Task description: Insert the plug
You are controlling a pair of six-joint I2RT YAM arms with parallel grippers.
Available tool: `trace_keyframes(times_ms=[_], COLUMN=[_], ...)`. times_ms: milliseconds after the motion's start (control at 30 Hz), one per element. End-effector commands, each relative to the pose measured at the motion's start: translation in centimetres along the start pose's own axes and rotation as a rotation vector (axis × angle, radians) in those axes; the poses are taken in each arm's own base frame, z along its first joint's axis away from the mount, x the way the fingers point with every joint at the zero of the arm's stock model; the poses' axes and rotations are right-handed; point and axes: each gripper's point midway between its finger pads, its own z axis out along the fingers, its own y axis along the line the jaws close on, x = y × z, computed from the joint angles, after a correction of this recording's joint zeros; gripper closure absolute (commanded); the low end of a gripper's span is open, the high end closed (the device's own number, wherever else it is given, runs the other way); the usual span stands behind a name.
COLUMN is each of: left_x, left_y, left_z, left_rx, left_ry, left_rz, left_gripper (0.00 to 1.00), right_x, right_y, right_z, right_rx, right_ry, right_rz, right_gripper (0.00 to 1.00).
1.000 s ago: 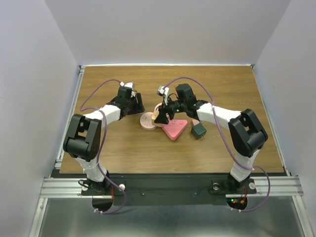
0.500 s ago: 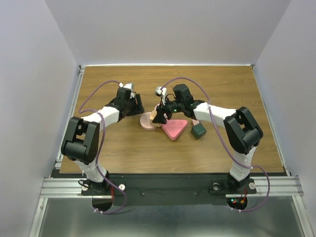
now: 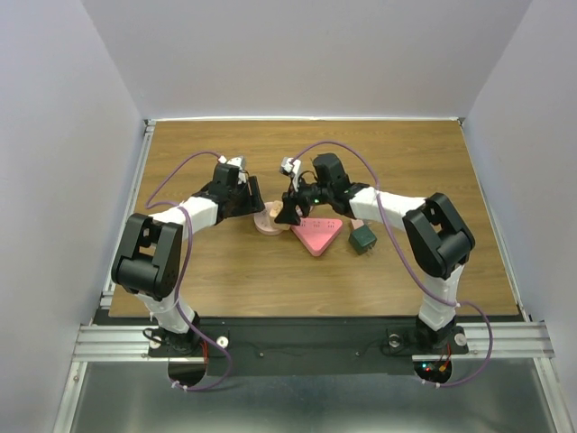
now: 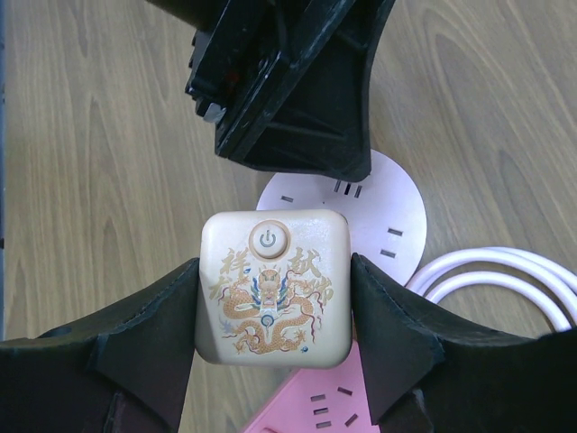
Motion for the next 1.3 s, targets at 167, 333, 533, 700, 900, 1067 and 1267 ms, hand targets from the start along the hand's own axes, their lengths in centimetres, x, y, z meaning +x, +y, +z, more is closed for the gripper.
trace_keyframes(times_ms=[167,333,533,700,900,1067,1267], left_x=[-0.2,0.5,0.8,0.7,0.7,0.7,0.8], left_y=[-0.7,-0.3,-0.3,-0.3,-0.4,-0.5,-0.5], left_z=[-0.9,-0.4,-0.4,-0.4,-0.4,-0.4,-0.3], left_rx=[0.026,0.015,0.013,0.01,0.014,0.019,0.022], left_ry=[-0.016,0.011,0.02,0.019,0.022,0.026,0.031], left_rz=[0.002,-0.003,-0.004,-0.001,-0.002,-0.002,0.001], left_gripper=[0.32,0.4,0.43,0.43,0.43,0.44,0.44], right_x=[-3.8,-5.3,-5.6,-5.6,-4.9,-4.5,-4.1], right_y=[-0.7,-0.2,-0.5,-0.9,-0.8,-1.2,-1.6], right_z=[0.3,-0.4,-0.3,0.1,0.8,0.9,1.2], right_rx=[0.03,0.038,0.042,0.043,0.019,0.033,0.039], right_ry=[-0.093,-0.135,-0.146,-0.145,-0.134,-0.13,-0.134], right_rz=[-0.098,-0.12,-0.127,-0.127,-0.109,-0.105,-0.093], right_gripper=[0.99,1.0,0.99,1.0,1.0,0.99,0.99])
